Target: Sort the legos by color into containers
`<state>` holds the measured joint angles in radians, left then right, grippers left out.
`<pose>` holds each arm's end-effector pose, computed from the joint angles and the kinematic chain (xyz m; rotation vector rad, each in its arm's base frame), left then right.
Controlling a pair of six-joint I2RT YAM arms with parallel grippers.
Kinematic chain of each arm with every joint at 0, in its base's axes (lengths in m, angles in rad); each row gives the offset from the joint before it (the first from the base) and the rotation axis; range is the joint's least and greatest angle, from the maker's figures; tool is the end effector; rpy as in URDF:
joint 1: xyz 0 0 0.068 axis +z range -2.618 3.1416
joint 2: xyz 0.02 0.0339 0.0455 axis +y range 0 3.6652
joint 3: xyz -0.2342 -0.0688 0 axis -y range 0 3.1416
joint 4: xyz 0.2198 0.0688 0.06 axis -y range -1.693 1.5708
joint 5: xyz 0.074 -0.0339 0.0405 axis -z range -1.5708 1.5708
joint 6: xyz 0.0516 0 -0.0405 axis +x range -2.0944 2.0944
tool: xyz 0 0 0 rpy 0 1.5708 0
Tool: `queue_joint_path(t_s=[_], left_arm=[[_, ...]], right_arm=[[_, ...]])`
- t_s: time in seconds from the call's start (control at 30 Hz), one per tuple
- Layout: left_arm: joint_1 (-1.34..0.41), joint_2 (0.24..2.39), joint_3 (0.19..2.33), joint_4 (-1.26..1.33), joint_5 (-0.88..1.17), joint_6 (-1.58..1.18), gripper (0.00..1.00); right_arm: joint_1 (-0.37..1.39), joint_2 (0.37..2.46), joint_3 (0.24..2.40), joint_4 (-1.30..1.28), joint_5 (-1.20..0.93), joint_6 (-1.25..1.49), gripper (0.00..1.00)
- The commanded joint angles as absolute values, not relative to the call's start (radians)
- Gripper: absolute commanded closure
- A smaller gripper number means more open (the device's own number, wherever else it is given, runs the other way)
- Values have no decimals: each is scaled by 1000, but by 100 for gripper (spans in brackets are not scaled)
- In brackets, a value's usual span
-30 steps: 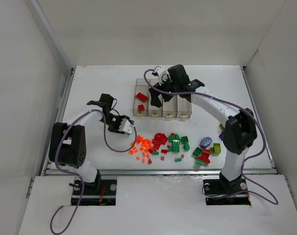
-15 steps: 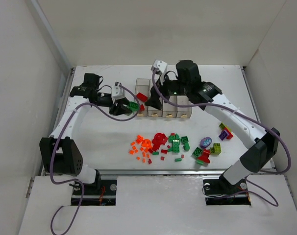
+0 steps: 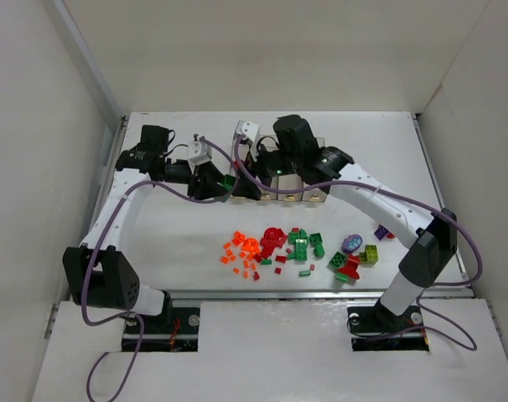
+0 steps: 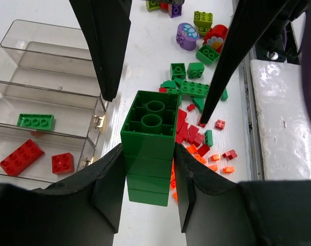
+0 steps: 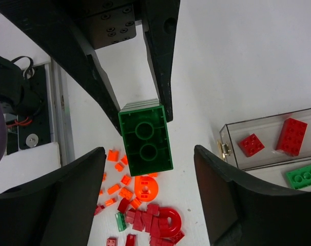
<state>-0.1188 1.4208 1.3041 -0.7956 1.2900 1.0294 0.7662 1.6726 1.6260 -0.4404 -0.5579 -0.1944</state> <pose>0.2566 -0.0806 0.3092 1.3988 1.2903 -0.9684 0.2478 0.2764 0.3411 -1.2759 1.6747 0.9224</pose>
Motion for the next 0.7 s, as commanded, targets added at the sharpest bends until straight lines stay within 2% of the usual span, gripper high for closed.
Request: queue_joint_path(t_s=[0.0,0.03,0.17,0.2,0.3,0.33,0.4,0.53,0.67], left_arm=[[-126,1373,1315,-782,1368,986,100],[-126,1364,1315,-782,1368,986,100],[-126,1355,1304,-782,1368,977,100],[-126,1355,1304,-782,1368,977,100],[-135,1355,1295,-773,1394,944,100],[-135,1345,1295,-761,1394,930,100],[-135,1345,1283,-752,1369,907,100],[-135,1345,1214,-680,1235,806,100],[-117,1336,1134,-577,1088,717,100]], right_arm=[[778,1683,1677,-390,-569,-199,27],[778,1692,1677,-390,-569,-190,29],[778,1703,1677,-353,-580,-170,53],[778,1703,1677,-353,-590,-170,62],[778,1712,1677,-331,-591,-161,77],[778,1712,1677,-321,-591,-161,87],[778,1700,1664,-304,-578,-161,99],[729,1664,1615,-246,-578,-114,100],[597,1622,1571,-163,-641,-20,100]])
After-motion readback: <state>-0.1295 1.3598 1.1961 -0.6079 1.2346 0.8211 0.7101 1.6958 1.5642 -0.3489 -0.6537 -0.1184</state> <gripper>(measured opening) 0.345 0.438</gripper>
